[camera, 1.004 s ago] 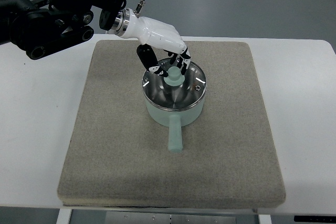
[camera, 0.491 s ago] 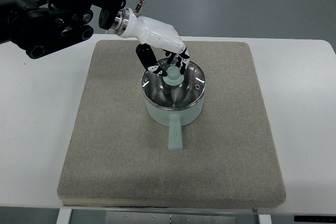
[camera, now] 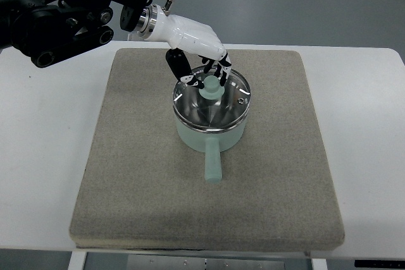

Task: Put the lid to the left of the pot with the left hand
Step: 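Close the left hand fingers around the mint-green lid knob, then lift the glass lid off the pot and carry it beside the pot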

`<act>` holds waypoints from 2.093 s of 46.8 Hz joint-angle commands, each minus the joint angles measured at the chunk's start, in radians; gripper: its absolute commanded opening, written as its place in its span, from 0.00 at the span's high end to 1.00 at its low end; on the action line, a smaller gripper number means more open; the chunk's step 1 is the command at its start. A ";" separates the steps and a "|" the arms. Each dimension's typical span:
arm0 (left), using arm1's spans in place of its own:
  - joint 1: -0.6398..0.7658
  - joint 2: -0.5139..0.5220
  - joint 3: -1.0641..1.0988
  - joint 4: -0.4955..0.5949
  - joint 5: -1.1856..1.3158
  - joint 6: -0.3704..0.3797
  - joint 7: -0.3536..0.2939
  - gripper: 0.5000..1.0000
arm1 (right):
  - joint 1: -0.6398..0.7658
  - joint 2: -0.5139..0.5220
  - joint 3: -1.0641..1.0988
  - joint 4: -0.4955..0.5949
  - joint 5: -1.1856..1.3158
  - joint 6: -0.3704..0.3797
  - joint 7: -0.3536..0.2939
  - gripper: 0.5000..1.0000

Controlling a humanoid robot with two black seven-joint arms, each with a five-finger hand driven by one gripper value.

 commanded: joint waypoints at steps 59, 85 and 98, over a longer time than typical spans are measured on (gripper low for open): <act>0.044 0.223 0.014 0.189 -0.016 -0.011 0.000 1.00 | 0.000 0.000 0.000 0.000 0.000 0.000 -0.001 0.16; 0.155 0.241 0.014 0.238 -0.007 0.001 0.000 1.00 | 0.000 0.000 0.001 0.000 0.000 0.000 -0.001 0.16; 0.230 0.204 0.013 0.307 -0.009 0.006 0.000 1.00 | 0.000 0.000 0.000 0.000 0.000 0.000 -0.001 0.16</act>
